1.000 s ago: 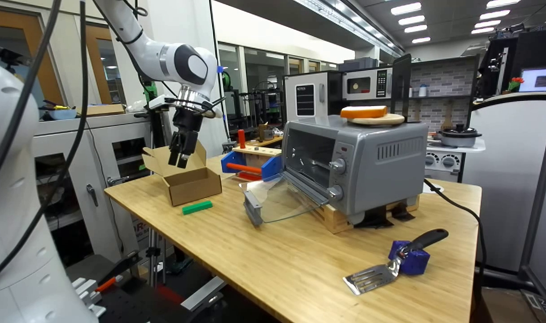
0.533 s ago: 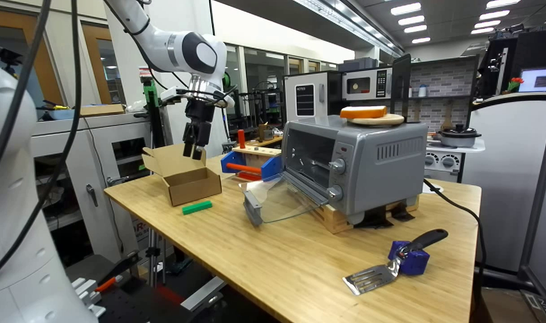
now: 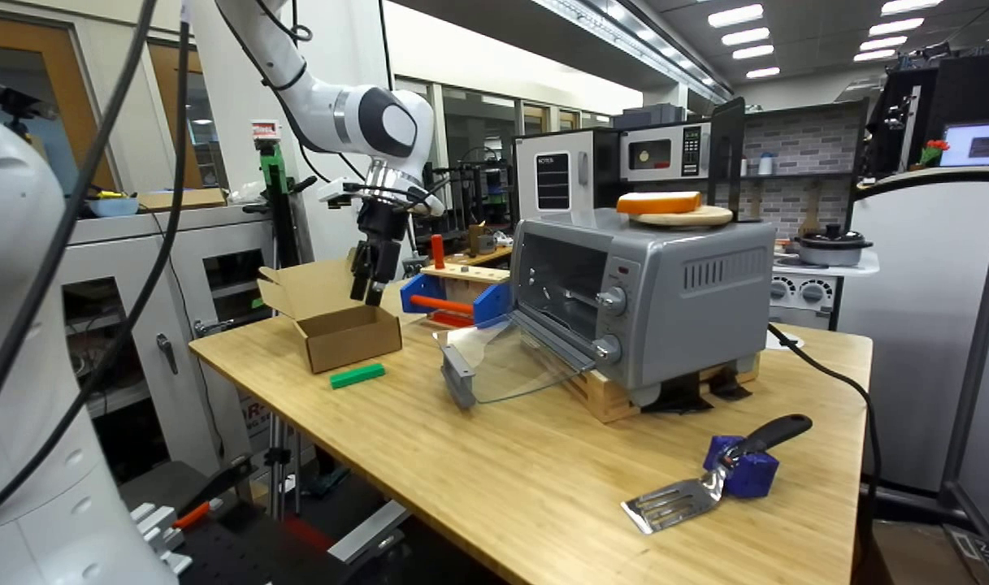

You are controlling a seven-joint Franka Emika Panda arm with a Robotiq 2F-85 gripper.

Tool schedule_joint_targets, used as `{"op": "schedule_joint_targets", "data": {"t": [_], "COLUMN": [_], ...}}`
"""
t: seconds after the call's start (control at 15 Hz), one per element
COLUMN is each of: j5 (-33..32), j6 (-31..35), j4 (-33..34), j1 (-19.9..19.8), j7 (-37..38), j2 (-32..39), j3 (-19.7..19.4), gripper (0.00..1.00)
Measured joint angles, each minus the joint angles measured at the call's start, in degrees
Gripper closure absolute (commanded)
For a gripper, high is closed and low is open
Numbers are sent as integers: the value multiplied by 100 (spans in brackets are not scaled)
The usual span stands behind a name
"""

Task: Pick the green object and put it in the box

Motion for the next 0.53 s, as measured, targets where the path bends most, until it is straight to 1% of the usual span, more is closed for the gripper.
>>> {"op": "schedule_joint_targets", "data": {"t": [0.27,0.53], "j5": [100,394], "j6": [0,0], "j4": [285,422], "j1": [3,4], "j7": [99,144], "j2": [380,534], "j3": [0,0], "gripper": [0,0]}}
